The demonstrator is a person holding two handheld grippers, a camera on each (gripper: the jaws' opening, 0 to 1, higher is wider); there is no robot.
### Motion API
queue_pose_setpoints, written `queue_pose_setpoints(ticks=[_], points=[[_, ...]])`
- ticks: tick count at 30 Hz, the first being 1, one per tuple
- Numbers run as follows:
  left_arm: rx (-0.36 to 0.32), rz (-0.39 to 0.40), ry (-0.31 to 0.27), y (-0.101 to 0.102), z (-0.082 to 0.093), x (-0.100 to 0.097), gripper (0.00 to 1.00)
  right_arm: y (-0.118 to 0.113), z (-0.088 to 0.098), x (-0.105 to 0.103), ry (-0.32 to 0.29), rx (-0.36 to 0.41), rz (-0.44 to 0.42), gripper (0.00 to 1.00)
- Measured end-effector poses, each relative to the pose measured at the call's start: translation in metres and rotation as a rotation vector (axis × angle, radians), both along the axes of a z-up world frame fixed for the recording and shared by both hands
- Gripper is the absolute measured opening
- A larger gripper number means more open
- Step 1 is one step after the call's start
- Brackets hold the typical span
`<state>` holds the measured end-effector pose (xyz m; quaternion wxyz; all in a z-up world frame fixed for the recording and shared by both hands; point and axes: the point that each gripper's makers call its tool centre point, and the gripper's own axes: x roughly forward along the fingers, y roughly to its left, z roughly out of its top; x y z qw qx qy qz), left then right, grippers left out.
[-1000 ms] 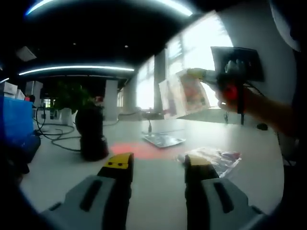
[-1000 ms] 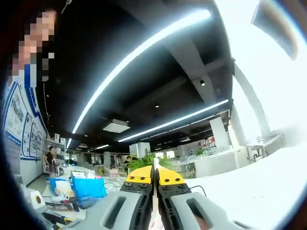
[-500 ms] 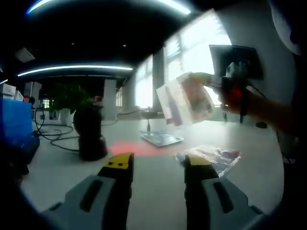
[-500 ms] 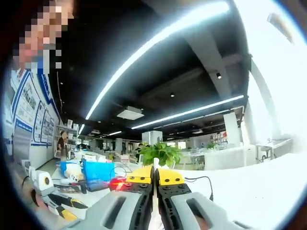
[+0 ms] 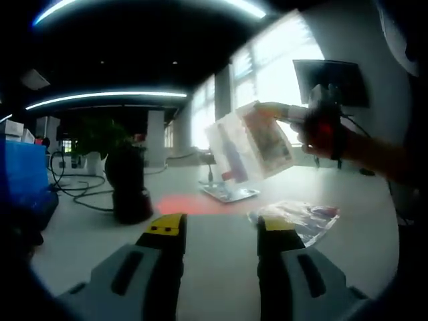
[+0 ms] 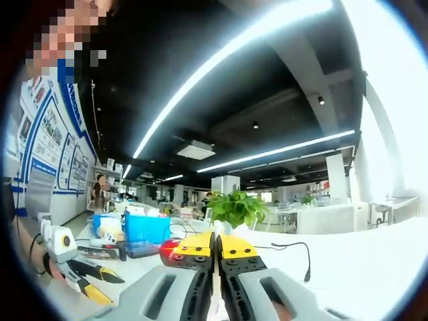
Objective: Clip sheet goods on table flip sheet goods clip sheet goods scan sheet goods put sheet goods back to table
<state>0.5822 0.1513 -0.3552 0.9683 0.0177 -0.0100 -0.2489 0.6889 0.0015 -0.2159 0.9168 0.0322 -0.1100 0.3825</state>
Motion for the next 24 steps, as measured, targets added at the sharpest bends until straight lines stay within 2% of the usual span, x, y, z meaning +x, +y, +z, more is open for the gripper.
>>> queue_pose_setpoints(ticks=[9, 11, 13, 18, 24], points=[[0.001, 0.002, 0.0, 0.0, 0.0, 0.0, 0.35, 0.014, -0.015, 0.018, 0.038, -0.021, 0.015, 0.0], [0.004, 0.0, 0.0, -0.001, 0.0, 0.0, 0.35, 0.01, -0.021, 0.027, 0.067, -0.032, -0.009, 0.0], [0.004, 0.0, -0.001, -0.001, 0.0, 0.0, 0.35, 0.005, -0.031, 0.038, 0.132, -0.025, -0.039, 0.0], [-0.001, 0.002, -0.001, 0.0, 0.0, 0.0, 0.35, -0.006, -0.03, 0.057, 0.141, -0.014, -0.074, 0.0], [-0.002, 0.001, -0.001, 0.001, 0.0, 0.0, 0.35, -0.016, -0.035, 0.079, 0.151, -0.061, -0.115, 0.0]])
